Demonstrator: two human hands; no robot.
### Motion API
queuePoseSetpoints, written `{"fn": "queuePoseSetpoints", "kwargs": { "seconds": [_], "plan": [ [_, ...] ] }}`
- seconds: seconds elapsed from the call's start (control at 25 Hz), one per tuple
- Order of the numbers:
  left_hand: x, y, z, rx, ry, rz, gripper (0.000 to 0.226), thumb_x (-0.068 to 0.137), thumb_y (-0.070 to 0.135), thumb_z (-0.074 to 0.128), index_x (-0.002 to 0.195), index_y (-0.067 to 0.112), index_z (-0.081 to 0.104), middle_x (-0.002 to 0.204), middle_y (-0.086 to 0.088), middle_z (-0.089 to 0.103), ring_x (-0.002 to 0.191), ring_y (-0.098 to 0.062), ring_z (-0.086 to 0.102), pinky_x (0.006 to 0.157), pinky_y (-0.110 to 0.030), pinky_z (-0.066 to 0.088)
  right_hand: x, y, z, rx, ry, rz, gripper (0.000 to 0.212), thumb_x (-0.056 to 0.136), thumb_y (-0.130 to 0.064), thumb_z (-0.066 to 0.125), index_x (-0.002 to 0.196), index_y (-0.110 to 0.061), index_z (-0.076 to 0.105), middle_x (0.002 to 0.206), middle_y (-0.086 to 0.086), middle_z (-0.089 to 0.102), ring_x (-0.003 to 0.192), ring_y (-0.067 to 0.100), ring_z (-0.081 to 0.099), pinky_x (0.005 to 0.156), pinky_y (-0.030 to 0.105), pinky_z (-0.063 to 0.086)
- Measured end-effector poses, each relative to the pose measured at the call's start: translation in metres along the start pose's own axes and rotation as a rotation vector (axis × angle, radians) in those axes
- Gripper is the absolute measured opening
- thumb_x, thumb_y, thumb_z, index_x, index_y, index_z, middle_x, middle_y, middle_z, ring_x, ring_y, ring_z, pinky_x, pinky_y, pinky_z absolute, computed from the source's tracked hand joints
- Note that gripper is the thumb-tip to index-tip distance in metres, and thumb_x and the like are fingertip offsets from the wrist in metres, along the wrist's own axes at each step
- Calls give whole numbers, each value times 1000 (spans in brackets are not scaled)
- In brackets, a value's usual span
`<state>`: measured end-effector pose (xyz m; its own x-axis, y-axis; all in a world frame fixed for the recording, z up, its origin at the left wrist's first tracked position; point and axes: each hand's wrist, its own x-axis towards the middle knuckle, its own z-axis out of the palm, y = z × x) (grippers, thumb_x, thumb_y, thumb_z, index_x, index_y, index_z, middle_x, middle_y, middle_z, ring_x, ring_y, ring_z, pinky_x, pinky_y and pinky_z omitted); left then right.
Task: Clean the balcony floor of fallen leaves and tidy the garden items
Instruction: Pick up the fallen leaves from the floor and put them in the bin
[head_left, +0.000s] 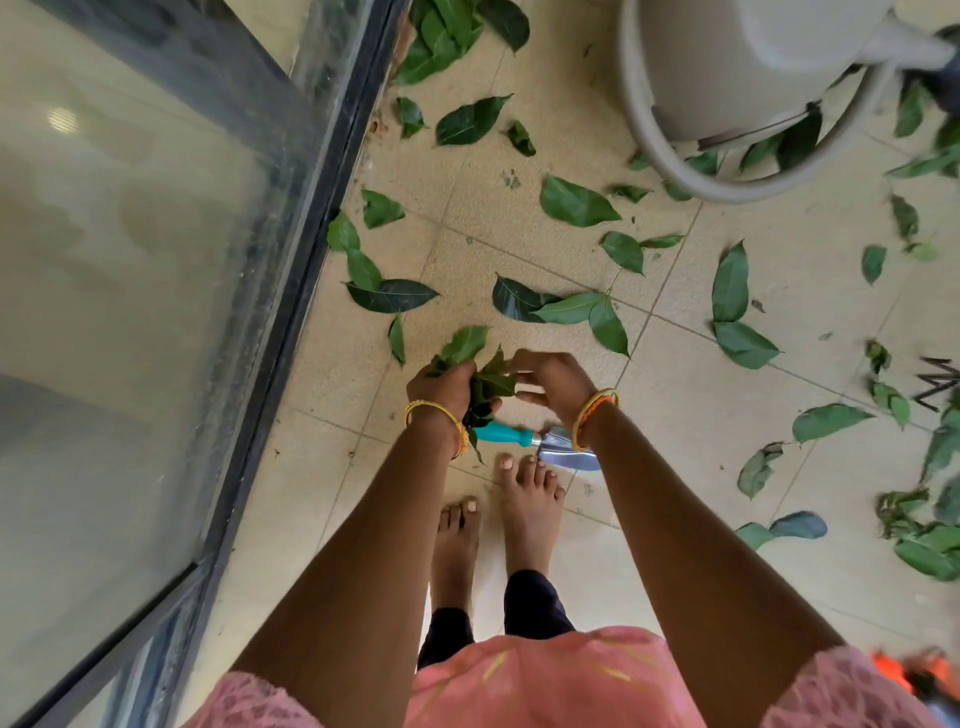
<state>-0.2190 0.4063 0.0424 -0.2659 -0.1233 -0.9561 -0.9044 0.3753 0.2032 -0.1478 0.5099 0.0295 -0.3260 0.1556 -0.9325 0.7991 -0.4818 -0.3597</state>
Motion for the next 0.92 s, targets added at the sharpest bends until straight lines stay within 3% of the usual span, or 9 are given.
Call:
{"fn": "queuePoseSetpoints", "kwargs": {
  "seconds": [0.08, 0.2, 0.36, 0.44, 0.52, 0.64, 0.76, 0.84, 0.92],
  "plan": [
    [6, 1, 3, 43, -15, -6, 23, 89, 14, 59, 103, -4, 60, 74, -16, 62, 47, -17, 59, 38, -21, 49, 15, 3, -20, -30, 309, -73, 22, 86, -27, 62, 101, -11, 65, 99, 2, 63, 104, 23, 53, 89, 35, 48],
    [17, 1, 11, 48, -63, -30, 27, 90, 16, 57, 107, -6, 58, 69, -15, 60, 36, -13, 57, 36, -19, 46, 39, 6, -46, -378, 715, -70, 70, 74, -44, 73, 132, -17, 46, 137, 13, 37, 126, 30, 35, 101, 45, 40],
    [34, 2, 19, 32, -81, -55, 27, 89, 16, 57, 103, -8, 59, 73, -19, 61, 52, -21, 60, 37, -19, 46, 73, 2, -36, -413, 653, -61, 104, 61, -60, 77, 145, -33, 22, 154, 11, 5, 140, 39, 8, 105, 61, 28],
    [41, 3, 19, 57, -85, -50, 28, 89, 17, 58, 102, -8, 61, 73, -18, 63, 53, -20, 60, 38, -19, 46, 86, 1, -16, -603, 630, -147, 98, 63, -57, 77, 143, -36, 24, 154, 10, 4, 140, 39, 6, 103, 62, 29],
    [45, 4, 17, 105, -79, -34, 28, 88, 18, 59, 100, -7, 62, 73, -17, 63, 52, -19, 60, 38, -18, 46, 94, 0, 2, -735, 670, -219, 78, 74, -39, 75, 139, -31, 33, 151, 13, 12, 138, 38, 13, 102, 58, 37],
    [48, 2, 10, 145, -70, -46, 29, 87, 20, 59, 102, -5, 62, 81, -18, 64, 59, -20, 61, 39, -19, 47, 97, 6, 16, -817, 712, -328, 45, 89, -13, 59, 132, -18, 46, 138, 18, 32, 126, 36, 32, 94, 46, 48],
    [49, 1, 0, 145, -75, -68, 24, 87, 20, 61, 95, -2, 62, 80, -17, 65, 58, -21, 62, 43, -22, 51, 93, 13, 15, -876, 686, -442, 37, 94, 0, 44, 128, -11, 52, 125, 18, 45, 114, 34, 43, 89, 39, 49],
    [45, -1, -5, 130, -81, -73, 17, 87, 18, 61, 84, 2, 61, 74, -14, 63, 59, -22, 62, 54, -28, 56, 90, 14, 8, -797, 647, -436, 32, 93, -1, 46, 122, -8, 59, 118, 19, 53, 107, 33, 51, 87, 36, 47],
    [36, -3, -5, 81, -73, -79, 14, 86, 15, 62, 78, 4, 58, 71, -13, 62, 63, -24, 62, 72, -38, 59, 82, 11, 2, -491, 583, -347, 20, 88, -4, 55, 104, -7, 67, 104, 18, 64, 93, 29, 62, 83, 32, 51]
  ]
}}
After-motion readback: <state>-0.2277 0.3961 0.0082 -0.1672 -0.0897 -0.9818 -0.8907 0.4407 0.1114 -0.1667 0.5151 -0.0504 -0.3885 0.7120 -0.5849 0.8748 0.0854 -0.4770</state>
